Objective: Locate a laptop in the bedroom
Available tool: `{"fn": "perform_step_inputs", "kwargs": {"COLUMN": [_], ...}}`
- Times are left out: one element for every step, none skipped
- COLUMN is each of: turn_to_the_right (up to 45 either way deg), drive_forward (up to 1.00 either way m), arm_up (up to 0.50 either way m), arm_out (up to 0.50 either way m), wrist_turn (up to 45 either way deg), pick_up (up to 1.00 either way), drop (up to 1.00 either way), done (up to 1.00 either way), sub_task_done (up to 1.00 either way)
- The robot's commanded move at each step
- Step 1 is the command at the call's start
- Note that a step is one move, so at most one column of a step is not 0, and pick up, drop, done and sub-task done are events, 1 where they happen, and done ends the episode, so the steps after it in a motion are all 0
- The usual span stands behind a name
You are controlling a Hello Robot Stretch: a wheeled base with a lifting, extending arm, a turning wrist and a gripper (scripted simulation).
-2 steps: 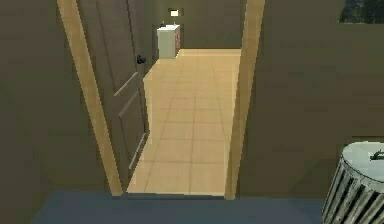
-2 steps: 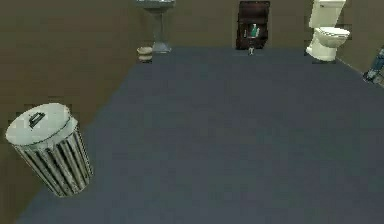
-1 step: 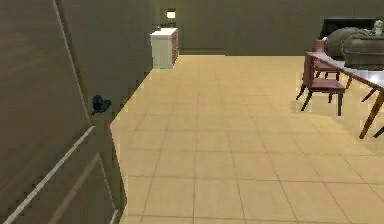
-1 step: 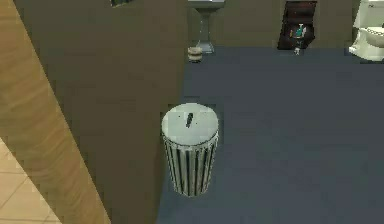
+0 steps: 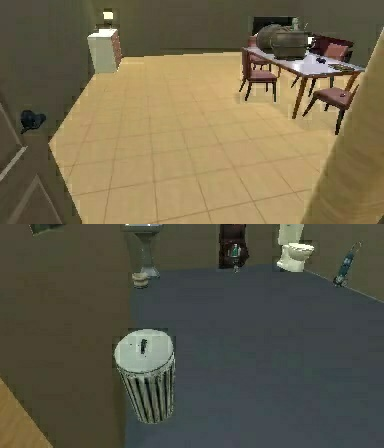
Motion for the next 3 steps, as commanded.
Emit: {"fn": "perform_step_inputs", "kwargs": {"turn_to_the_right": [0.0, 0.0, 3.0], "drive_forward": [0.60, 1.00, 0.00], "arm_up": [0.00, 0.00, 0.00], "arm_out": [0.00, 0.00, 0.00], "wrist_turn": [0.0, 0.0, 0.0], "pick_up": [0.00, 0.00, 0.00], "drop": [0.00, 0.00, 0.00], "done": [0.00, 0.00, 0.00], "sub_task_done": [0.00, 0.00, 0.00]}}
